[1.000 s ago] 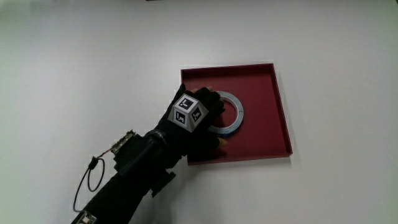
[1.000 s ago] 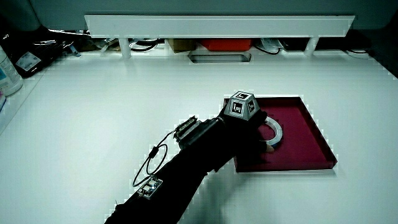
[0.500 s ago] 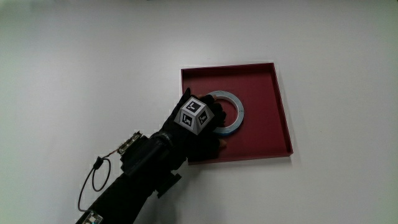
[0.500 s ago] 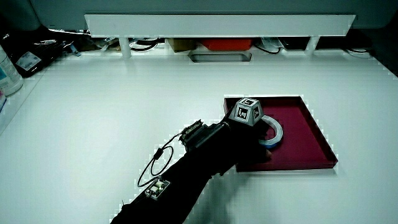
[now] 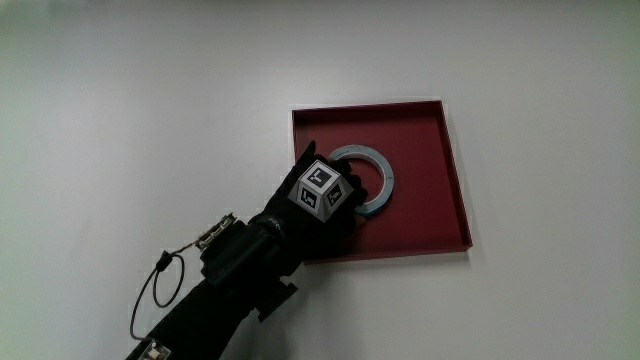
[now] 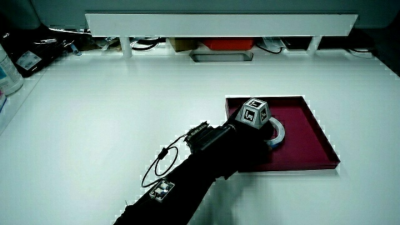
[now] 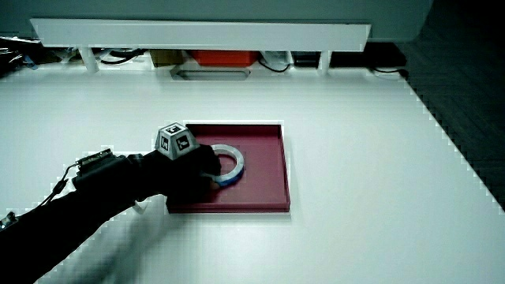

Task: Pick blue tape

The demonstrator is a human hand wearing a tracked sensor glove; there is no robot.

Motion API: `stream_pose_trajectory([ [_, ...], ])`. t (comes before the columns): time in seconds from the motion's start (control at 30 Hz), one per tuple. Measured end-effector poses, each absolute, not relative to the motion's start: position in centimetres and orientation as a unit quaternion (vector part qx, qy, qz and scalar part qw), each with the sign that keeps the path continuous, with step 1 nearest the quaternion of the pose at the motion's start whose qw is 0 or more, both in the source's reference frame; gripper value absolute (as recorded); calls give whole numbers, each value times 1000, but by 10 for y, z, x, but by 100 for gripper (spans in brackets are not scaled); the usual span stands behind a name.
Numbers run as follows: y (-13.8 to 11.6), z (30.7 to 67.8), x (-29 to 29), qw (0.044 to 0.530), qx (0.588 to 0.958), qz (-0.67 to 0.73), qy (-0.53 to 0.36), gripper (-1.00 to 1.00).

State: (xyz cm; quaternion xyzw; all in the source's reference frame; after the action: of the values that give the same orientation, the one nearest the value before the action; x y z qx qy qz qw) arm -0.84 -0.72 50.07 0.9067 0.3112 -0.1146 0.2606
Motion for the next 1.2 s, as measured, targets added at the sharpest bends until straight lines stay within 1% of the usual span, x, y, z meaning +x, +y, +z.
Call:
stream_pose_trajectory([
  [0.07, -6, 501, -9, 257, 907, -121, 312, 87],
  [0.13, -6, 497, -9, 244, 909, -119, 315, 96],
  [0.17, -6, 495, -10, 247, 909, -121, 314, 100],
  [0.6, -5, 491, -14, 231, 908, -138, 321, 100],
  [0.9, -5, 454, -26, 201, 912, -145, 326, 100],
  [1.1, -3, 426, -37, 165, 916, -143, 338, 100],
  [1.2, -3, 419, -45, 161, 918, -145, 333, 100],
])
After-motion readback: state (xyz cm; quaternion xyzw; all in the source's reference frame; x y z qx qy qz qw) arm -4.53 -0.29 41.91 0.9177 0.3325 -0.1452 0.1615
